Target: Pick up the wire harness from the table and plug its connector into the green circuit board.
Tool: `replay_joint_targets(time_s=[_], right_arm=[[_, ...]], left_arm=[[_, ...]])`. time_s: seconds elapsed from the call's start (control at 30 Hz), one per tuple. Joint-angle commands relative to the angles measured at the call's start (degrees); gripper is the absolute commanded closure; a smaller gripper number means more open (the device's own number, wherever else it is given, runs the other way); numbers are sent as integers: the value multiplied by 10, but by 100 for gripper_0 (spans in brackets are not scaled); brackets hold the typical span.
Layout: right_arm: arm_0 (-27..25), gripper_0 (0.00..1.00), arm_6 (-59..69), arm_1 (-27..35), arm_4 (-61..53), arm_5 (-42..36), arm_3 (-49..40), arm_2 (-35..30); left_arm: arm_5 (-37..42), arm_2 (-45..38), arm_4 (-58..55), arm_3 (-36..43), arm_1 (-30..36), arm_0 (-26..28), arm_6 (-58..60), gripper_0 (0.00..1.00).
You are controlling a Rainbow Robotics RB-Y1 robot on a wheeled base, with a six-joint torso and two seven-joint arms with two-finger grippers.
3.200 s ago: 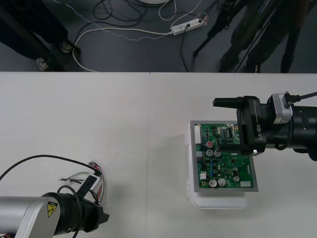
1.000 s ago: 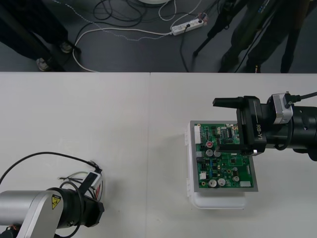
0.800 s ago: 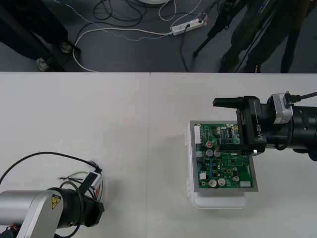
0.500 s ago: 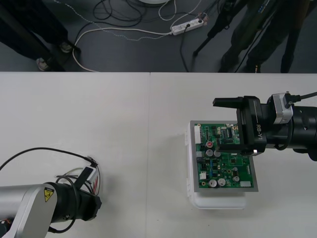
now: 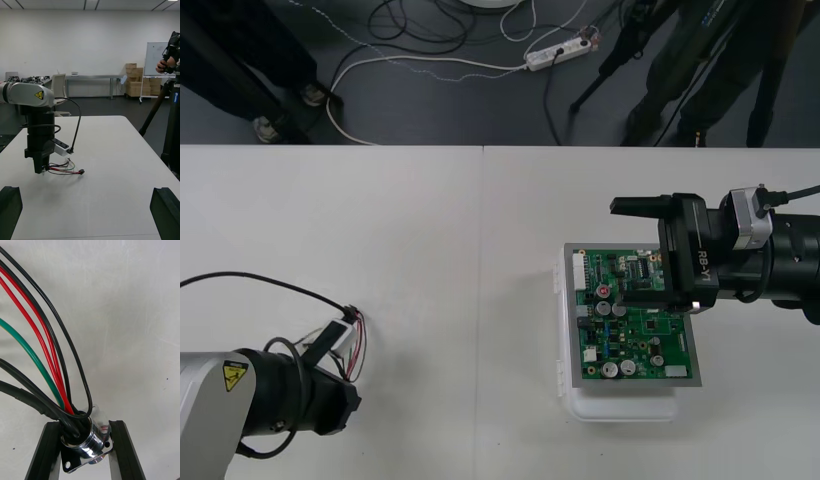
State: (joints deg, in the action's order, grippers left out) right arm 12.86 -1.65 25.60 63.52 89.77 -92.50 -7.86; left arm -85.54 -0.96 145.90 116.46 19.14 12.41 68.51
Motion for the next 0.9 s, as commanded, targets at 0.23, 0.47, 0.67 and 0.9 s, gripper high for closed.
replay_joint_targets(time_s=[0.23, 0.47, 0.67, 0.9], right_arm=[[-2, 0, -34, -6, -10, 2, -4, -16], [-2, 0, -34, -7, -10, 2, -4, -18], [-2, 0, -34, -7, -10, 2, -4, -22], [-2, 0, -34, -6, -10, 2, -4, -22]], left_arm=[[-45, -62, -90, 62, 64, -63, -64, 100], [-45, -87, -156, 68, 97, -88, -76, 100], [-45, -94, -208, 68, 135, -112, -82, 100], [-45, -99, -290, 68, 189, -153, -87, 100]])
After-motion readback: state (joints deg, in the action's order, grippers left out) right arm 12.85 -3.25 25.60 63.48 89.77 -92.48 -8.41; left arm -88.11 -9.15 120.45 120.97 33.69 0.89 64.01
